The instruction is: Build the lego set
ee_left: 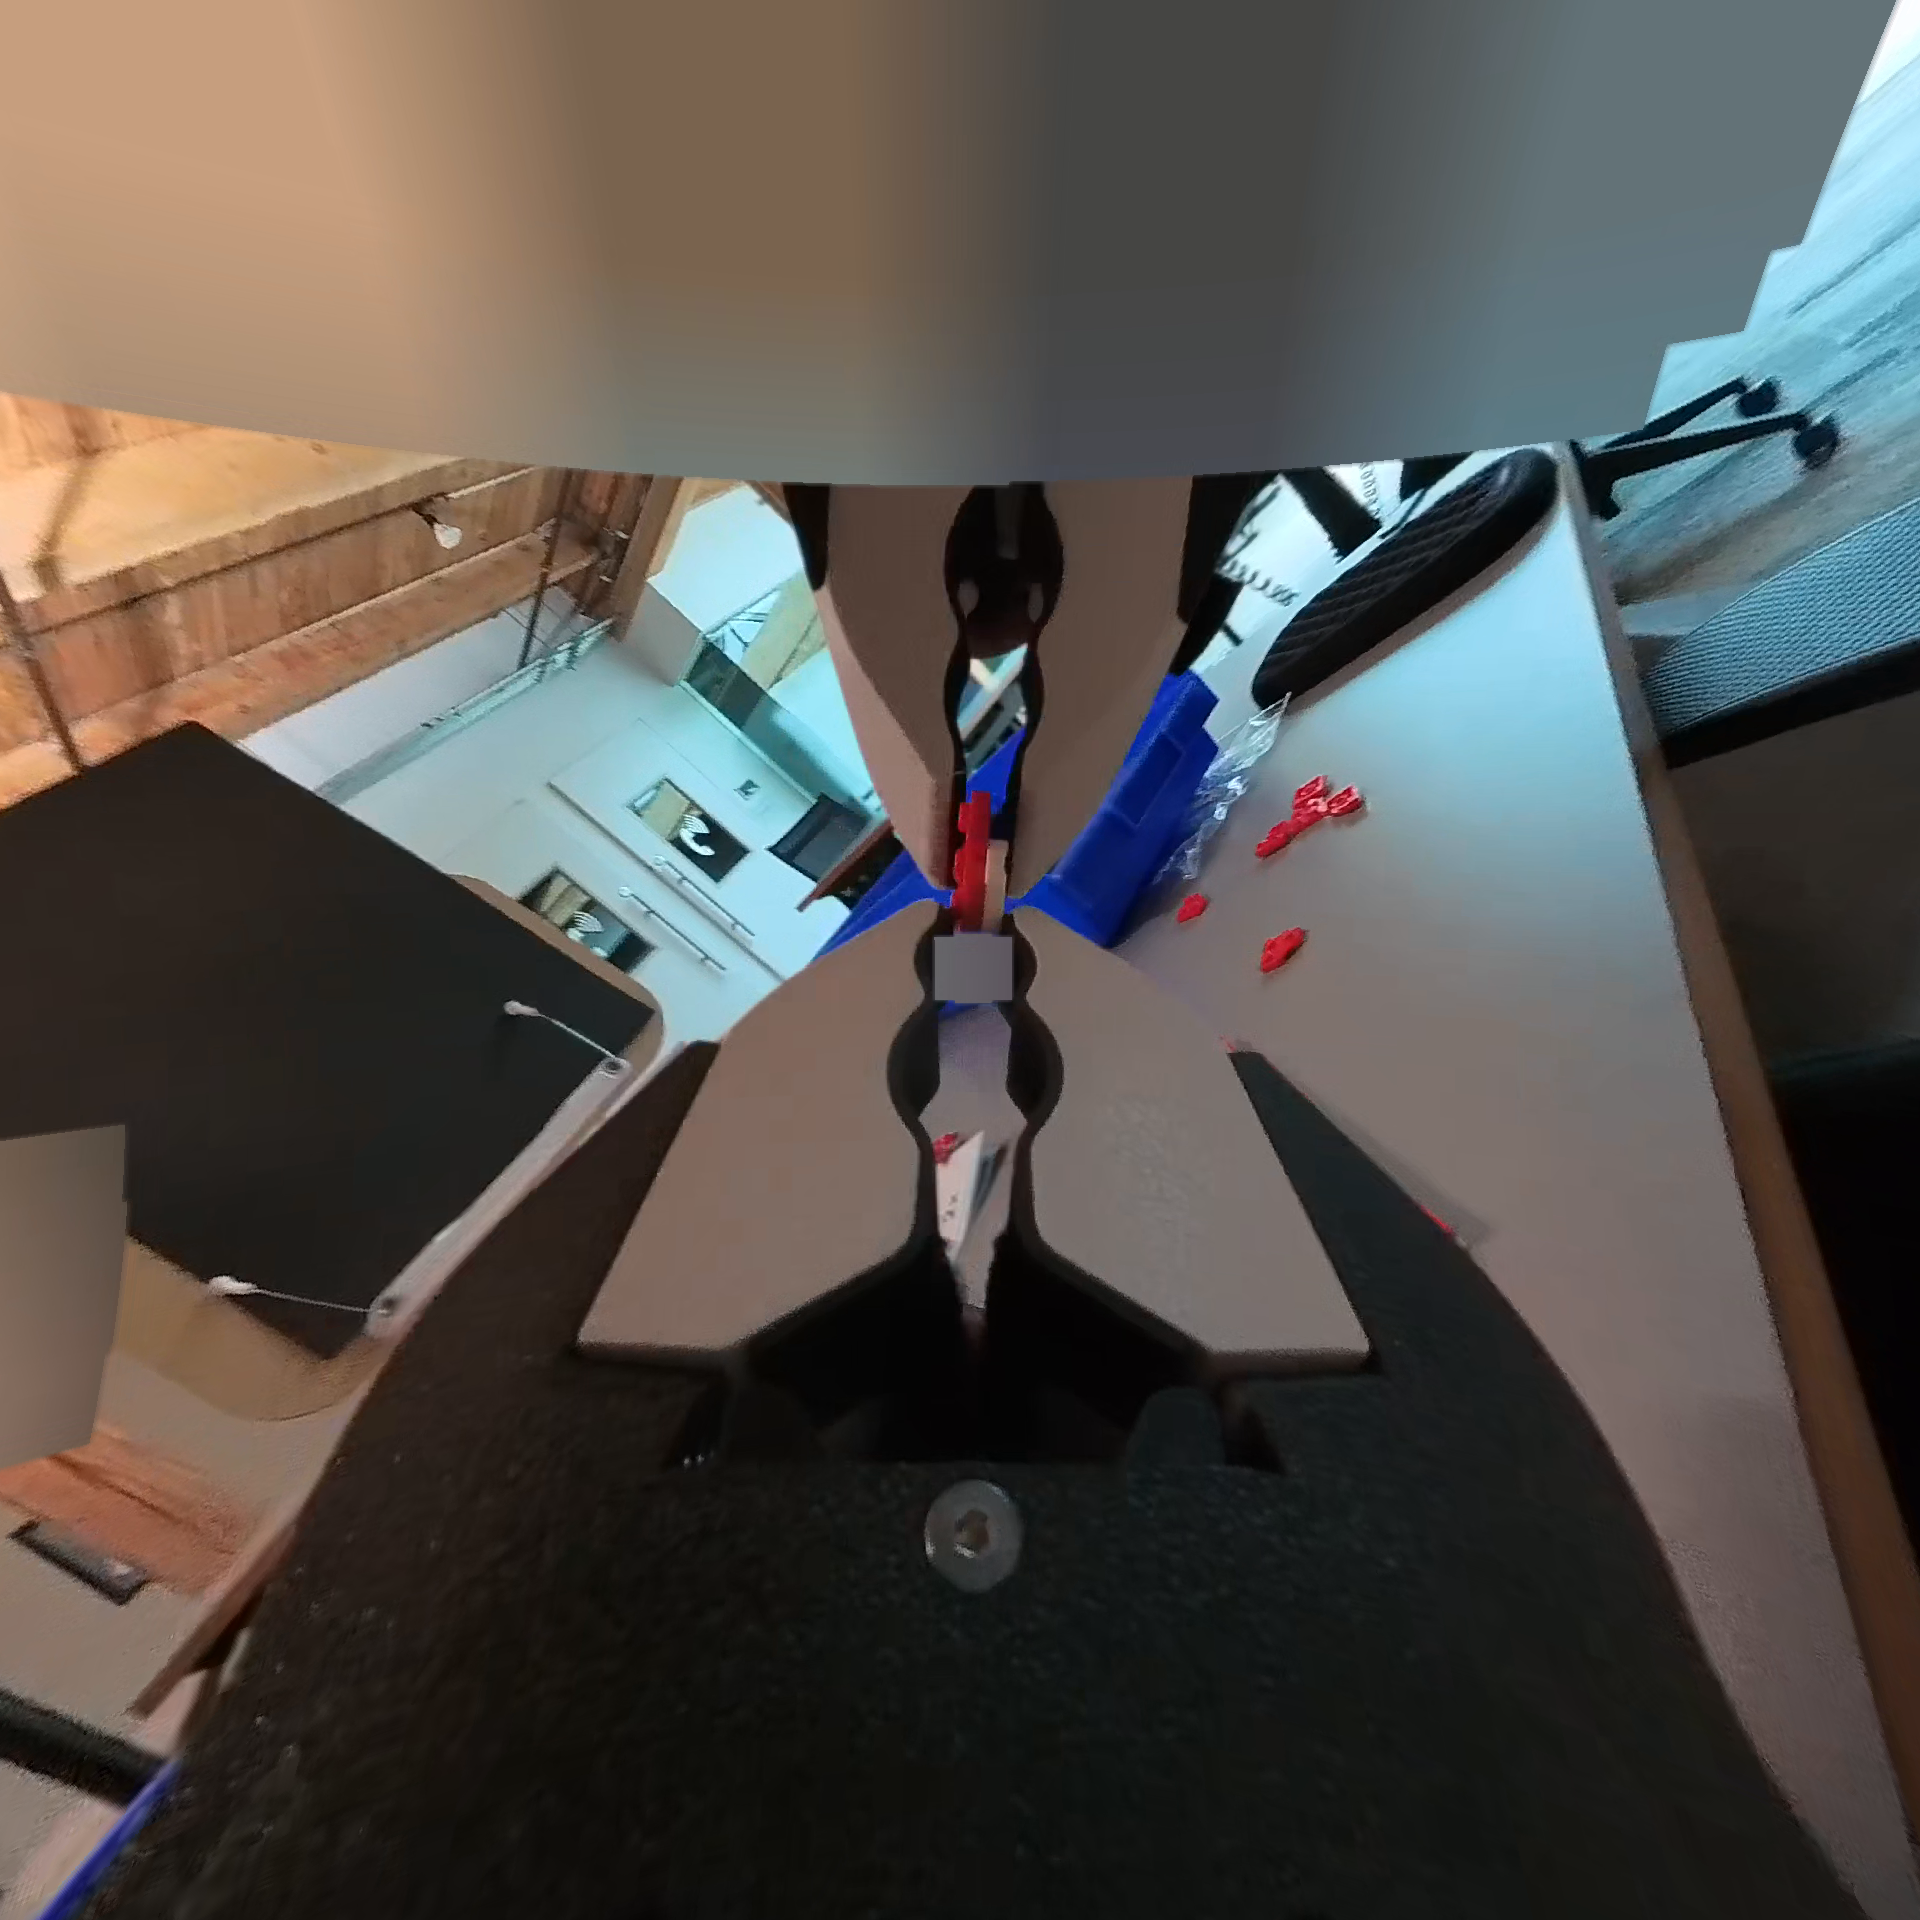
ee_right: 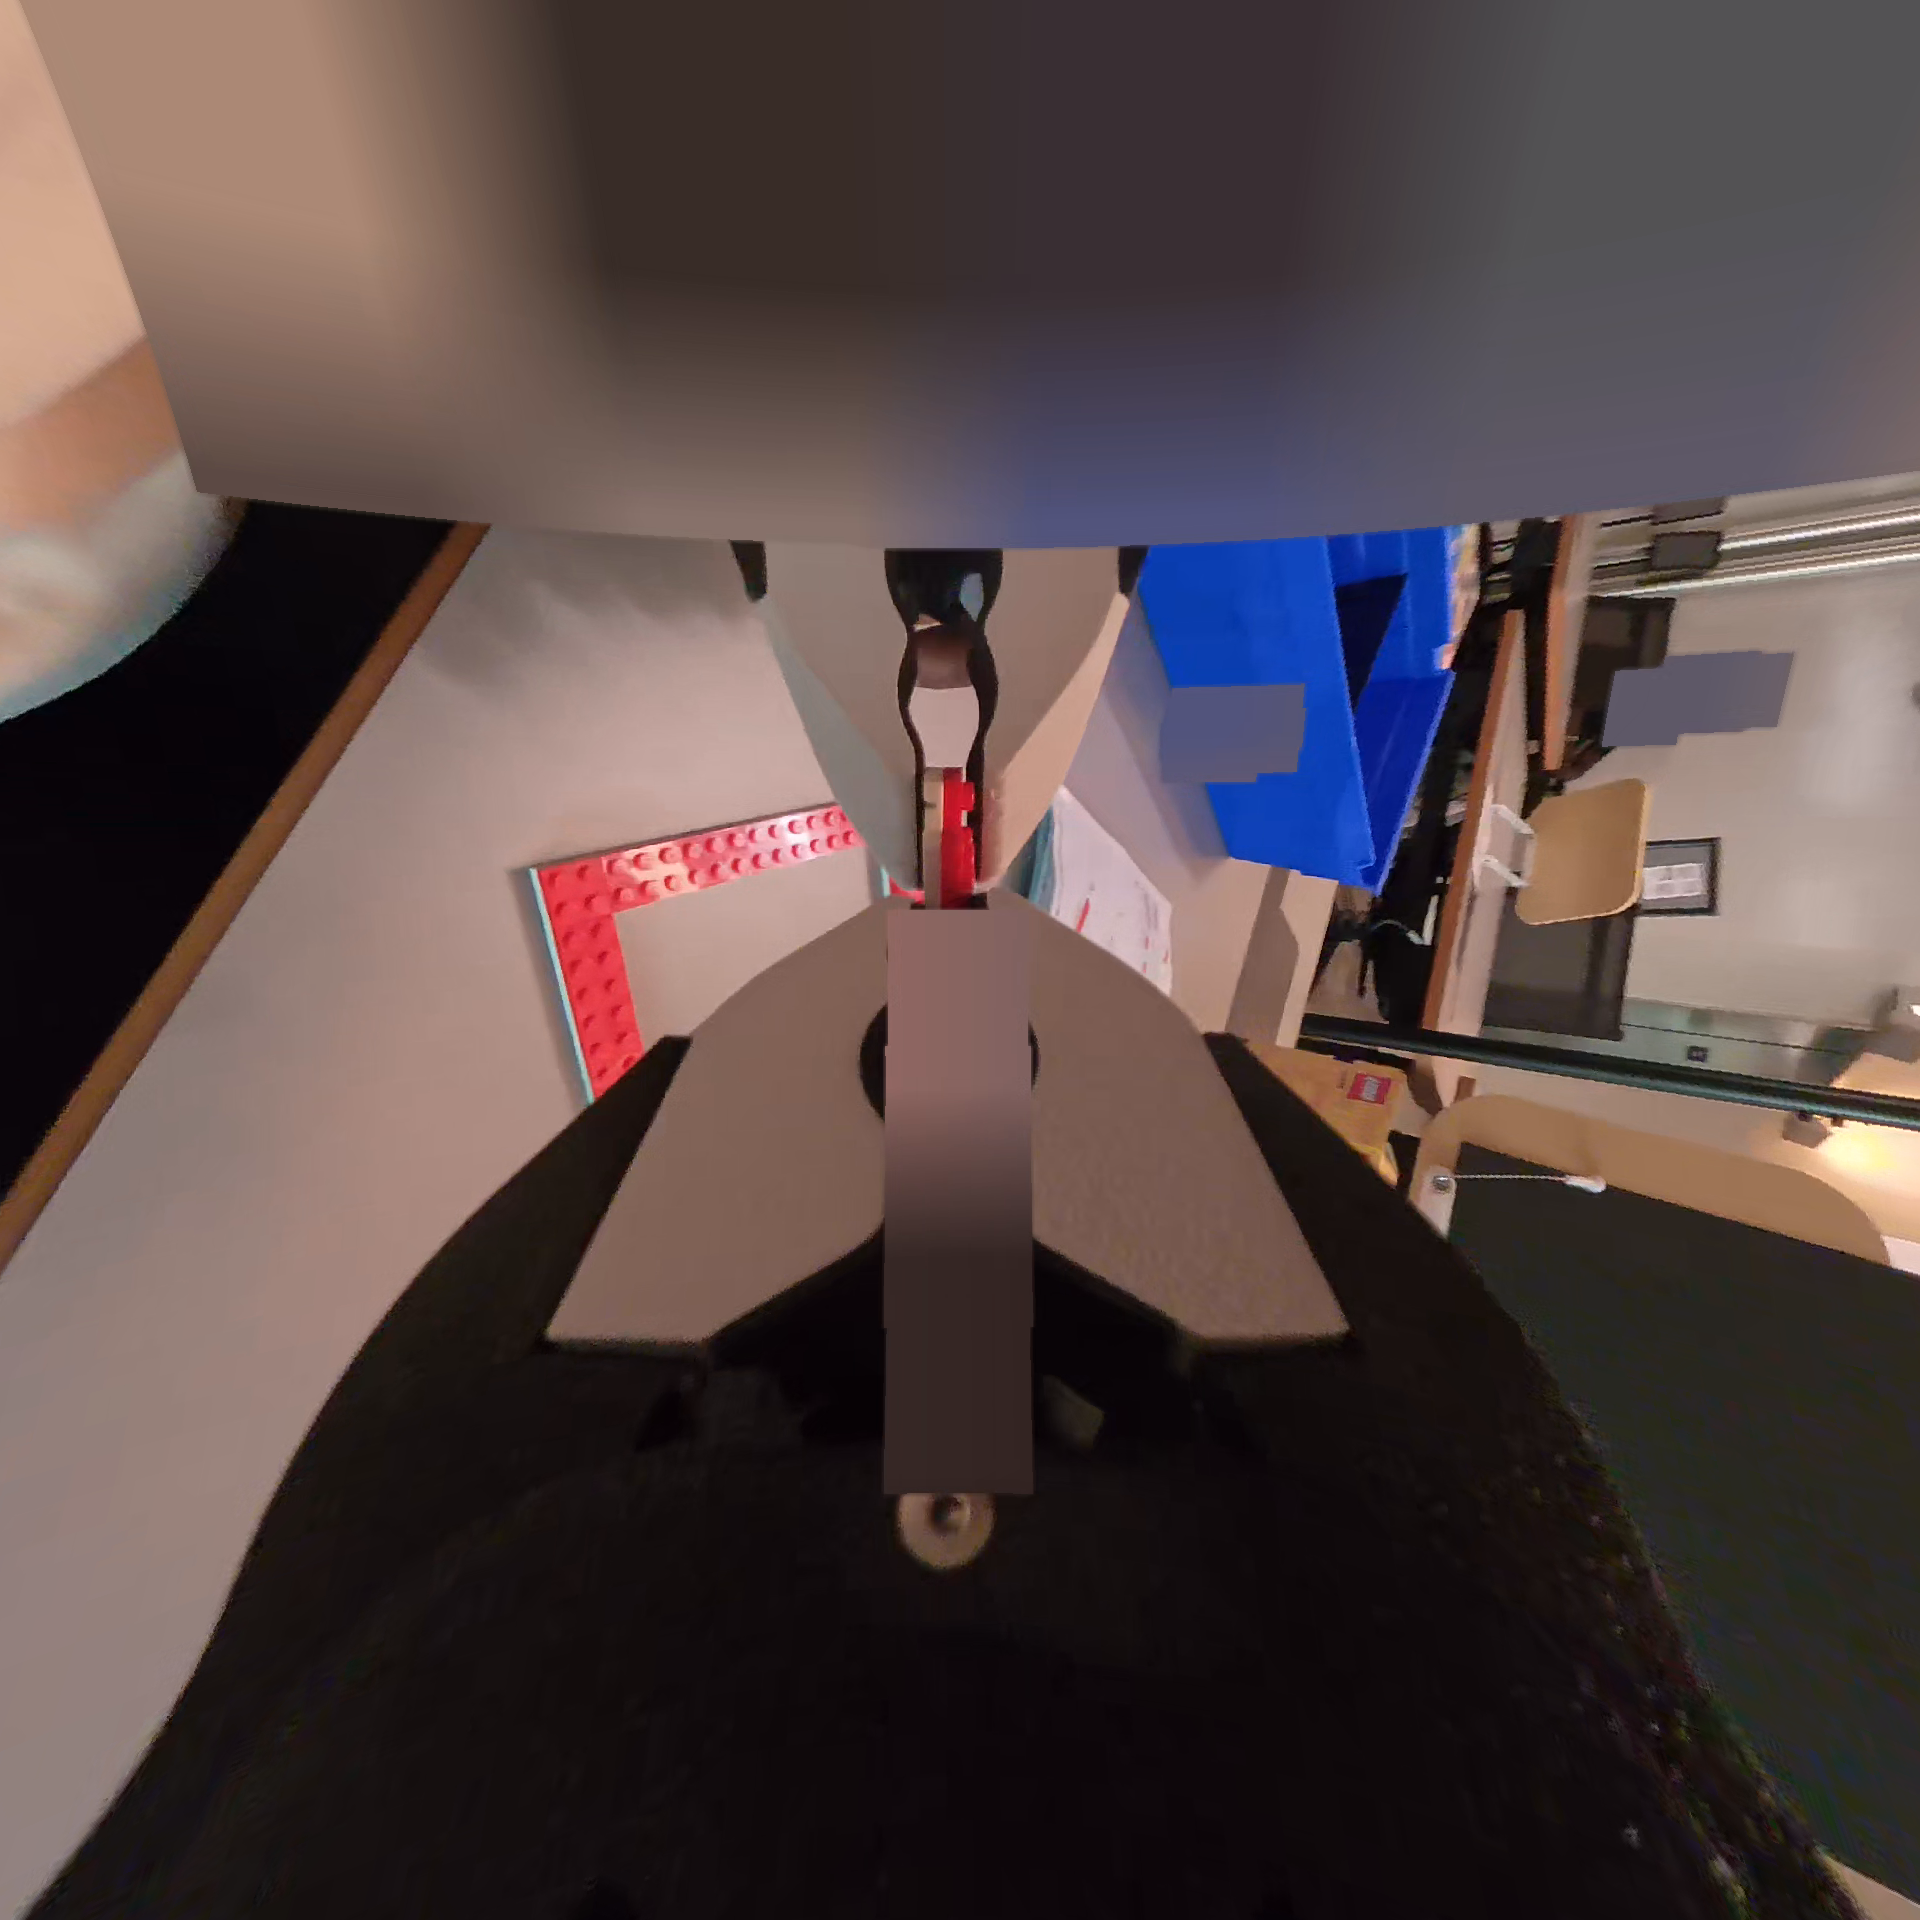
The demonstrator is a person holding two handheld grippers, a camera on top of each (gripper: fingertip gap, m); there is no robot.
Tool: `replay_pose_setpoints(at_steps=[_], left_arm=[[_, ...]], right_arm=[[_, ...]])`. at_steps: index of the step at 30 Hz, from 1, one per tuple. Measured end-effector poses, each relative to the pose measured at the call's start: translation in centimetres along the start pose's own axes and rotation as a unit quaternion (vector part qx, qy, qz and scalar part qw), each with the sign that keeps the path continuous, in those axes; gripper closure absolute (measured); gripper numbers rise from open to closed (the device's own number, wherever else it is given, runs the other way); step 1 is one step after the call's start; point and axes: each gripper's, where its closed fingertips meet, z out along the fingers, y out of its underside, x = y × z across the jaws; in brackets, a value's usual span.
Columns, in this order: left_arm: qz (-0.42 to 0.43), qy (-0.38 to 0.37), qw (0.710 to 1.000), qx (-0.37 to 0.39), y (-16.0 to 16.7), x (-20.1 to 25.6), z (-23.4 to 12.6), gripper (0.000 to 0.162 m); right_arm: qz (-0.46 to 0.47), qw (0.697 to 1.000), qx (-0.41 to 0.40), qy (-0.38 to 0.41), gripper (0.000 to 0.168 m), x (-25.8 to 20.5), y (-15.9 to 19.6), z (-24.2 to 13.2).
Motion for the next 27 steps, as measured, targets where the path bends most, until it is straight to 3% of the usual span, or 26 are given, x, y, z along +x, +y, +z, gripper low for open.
replay_pose_setpoints(at_steps=[1,5,12,15,19,22,27], left_arm=[[-0.008,0.004,1.000,0.000,0.1,0.1,0.0,0.155],[-0.018,0.010,1.000,0.000,0.4,0.3,0.0,0.155],[-0.035,-0.005,0.999,0.000,0.7,-0.5,-0.1,0.155],[-0.039,-0.004,0.999,0.004,0.5,-0.5,0.0,0.155],[-0.025,0.002,1.000,0.001,0.5,-0.2,0.0,0.155],[-0.029,0.021,0.999,-0.003,0.5,0.4,0.1,0.155],[-0.009,0.020,1.000,0.004,0.6,0.7,0.2,0.155]], right_arm=[[0.000,1.000,-0.007,-0.010,0.160,-0.1,0.1,0.0],[-0.003,1.000,-0.013,-0.023,0.151,-0.3,0.2,0.3],[0.062,0.996,0.003,0.066,0.132,1.9,1.0,-0.3],[0.024,0.997,0.028,0.064,0.139,1.2,-0.2,-0.2],[-0.007,0.999,0.001,0.053,0.159,0.3,0.0,0.6],[0.037,0.999,0.005,0.019,0.160,-0.3,0.1,0.6],[0.021,0.999,0.005,0.040,0.158,-0.4,0.3,0.5]])
